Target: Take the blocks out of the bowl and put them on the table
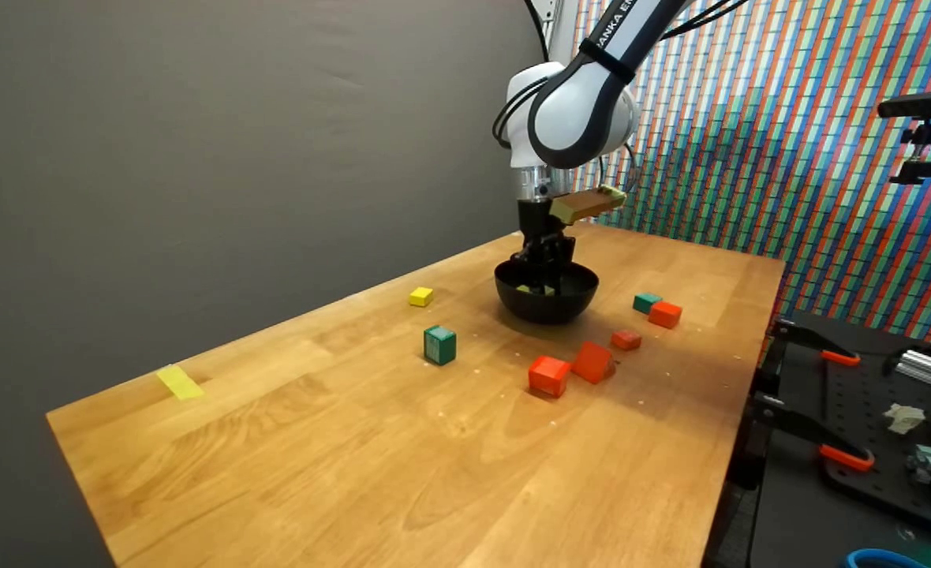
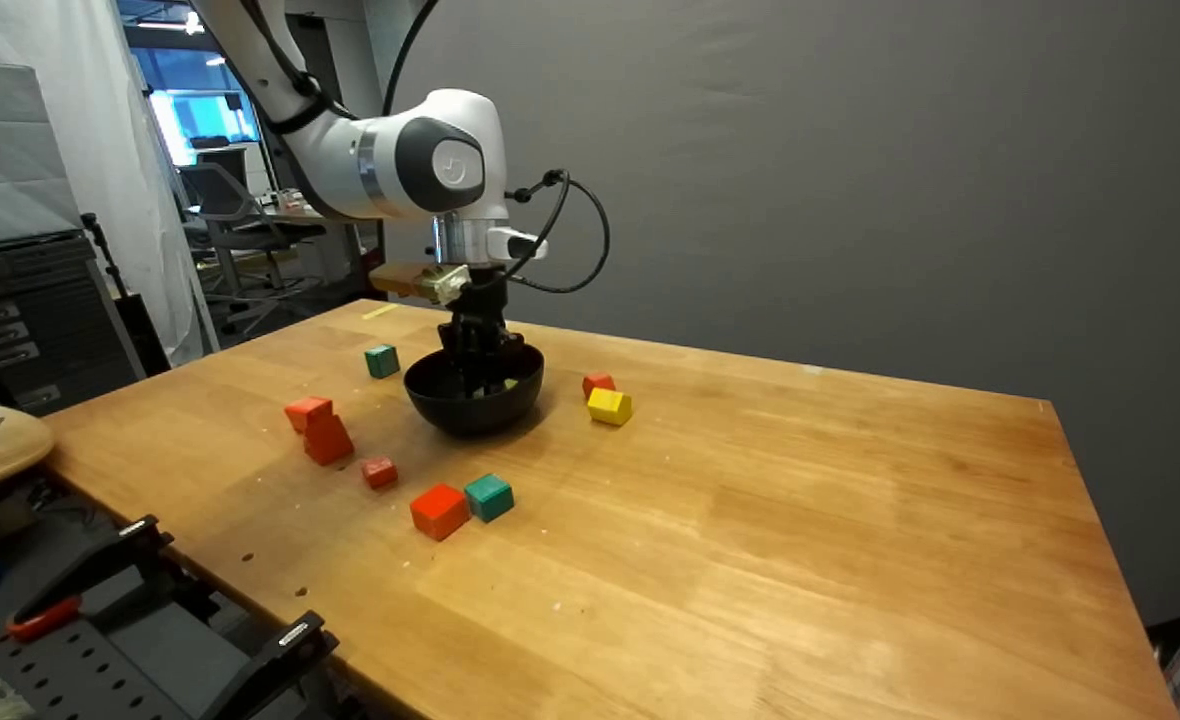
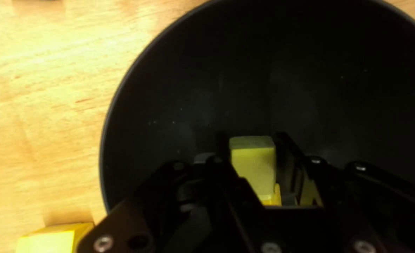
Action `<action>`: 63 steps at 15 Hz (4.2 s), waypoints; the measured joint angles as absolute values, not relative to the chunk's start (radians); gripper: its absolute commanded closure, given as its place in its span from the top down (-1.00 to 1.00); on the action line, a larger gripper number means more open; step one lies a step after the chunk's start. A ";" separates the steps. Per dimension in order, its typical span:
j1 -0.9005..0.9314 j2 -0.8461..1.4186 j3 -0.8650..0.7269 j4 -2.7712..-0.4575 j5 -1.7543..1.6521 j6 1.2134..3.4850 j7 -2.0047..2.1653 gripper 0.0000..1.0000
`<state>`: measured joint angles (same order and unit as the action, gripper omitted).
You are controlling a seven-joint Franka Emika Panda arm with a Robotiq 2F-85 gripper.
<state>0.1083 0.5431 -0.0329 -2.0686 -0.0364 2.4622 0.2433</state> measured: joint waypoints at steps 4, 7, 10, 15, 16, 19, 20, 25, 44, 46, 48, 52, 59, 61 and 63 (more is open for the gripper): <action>0.109 0.527 -0.024 -2.068 -0.036 2.476 0.243 -0.71; 0.122 0.457 -0.022 -2.082 -0.049 2.505 0.245 -0.71; 0.161 0.362 -0.042 -2.097 -0.153 2.542 0.284 -0.71; 0.161 0.336 -0.039 -2.077 -0.157 2.560 0.299 -0.71; 0.148 0.357 -0.031 -2.066 -0.124 2.563 0.282 -0.71; 0.105 0.471 -0.007 -2.001 -0.029 2.617 0.225 -0.71; 0.094 0.516 -0.002 -1.971 -0.010 2.640 0.215 -0.71; 0.075 0.689 0.005 -1.804 0.022 2.677 0.199 0.36; 0.100 0.437 -0.033 -2.052 0.080 2.444 0.311 0.58; 0.100 0.447 -0.037 -2.090 0.080 2.503 0.341 0.55; 0.099 0.459 -0.042 -2.122 0.080 2.557 0.369 0.52; 0.099 0.491 -0.040 -2.147 0.107 2.648 0.387 0.43; 0.100 0.555 -0.037 -2.146 0.122 2.765 0.387 -0.58; 0.100 0.559 -0.038 -2.146 0.125 2.773 0.387 -0.84; 0.100 0.559 -0.039 -2.146 0.126 2.777 0.387 -0.84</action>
<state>0.1001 0.5588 -0.0386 -2.1461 0.1261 2.7773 0.3871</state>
